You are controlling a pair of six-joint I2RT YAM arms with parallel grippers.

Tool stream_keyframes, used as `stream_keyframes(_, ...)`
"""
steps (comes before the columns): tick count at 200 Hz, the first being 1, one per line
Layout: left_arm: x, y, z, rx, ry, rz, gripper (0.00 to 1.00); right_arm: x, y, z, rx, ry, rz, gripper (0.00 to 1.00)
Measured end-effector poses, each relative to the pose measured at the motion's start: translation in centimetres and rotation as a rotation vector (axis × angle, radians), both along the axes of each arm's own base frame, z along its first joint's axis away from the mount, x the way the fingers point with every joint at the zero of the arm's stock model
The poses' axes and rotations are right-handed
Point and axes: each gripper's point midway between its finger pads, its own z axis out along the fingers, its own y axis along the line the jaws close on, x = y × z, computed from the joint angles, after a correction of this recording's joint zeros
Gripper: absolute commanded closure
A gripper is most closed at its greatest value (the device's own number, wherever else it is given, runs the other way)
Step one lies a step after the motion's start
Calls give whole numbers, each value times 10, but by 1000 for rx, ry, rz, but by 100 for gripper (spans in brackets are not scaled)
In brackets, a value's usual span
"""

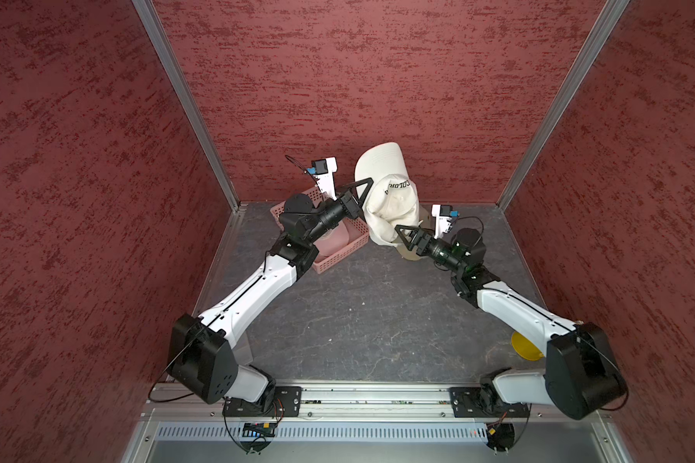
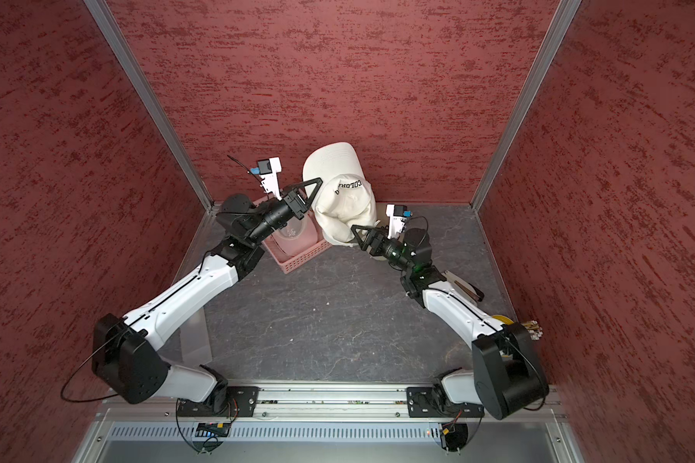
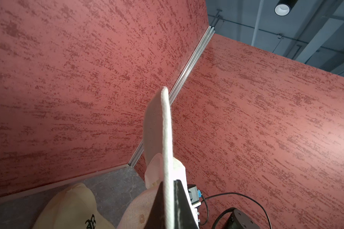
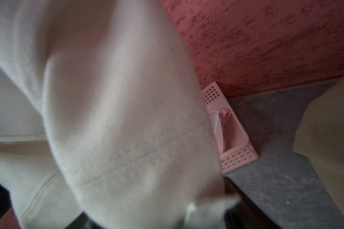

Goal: Turn the baseball cap inside out
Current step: Turn over the baseball cap.

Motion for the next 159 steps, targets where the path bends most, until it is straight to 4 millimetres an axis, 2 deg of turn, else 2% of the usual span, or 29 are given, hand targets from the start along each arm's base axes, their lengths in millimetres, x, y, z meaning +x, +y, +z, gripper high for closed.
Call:
stream_keyframes(45,2,-3,-5,43,-29,15,100,1,18,19,136,-90,103,19)
stream_keyframes(78,6,-10,-16,50,-4,-12,100,-4,35,19,199,-117,186,21)
stream_keyframes(89,6,-13,-19,49,8,-29,100,-6,41,18,204,-119,207,28)
stream_keyframes(97,6,-15,-22,49,17,-41,100,-9,45,19,207,-127,224,38)
stream_keyframes(110,5,-17,-22,40,27,-59,100,-11,49,25,219,-144,248,61)
stream_keyframes(119,5,-17,-20,30,29,-65,100,-14,50,32,234,-160,265,71)
stream_keyframes(141,6,-11,-13,-8,29,-65,100,-23,49,49,268,-224,295,82)
stream_keyframes(159,11,-2,-11,-41,57,-67,100,-33,48,63,284,-276,319,86)
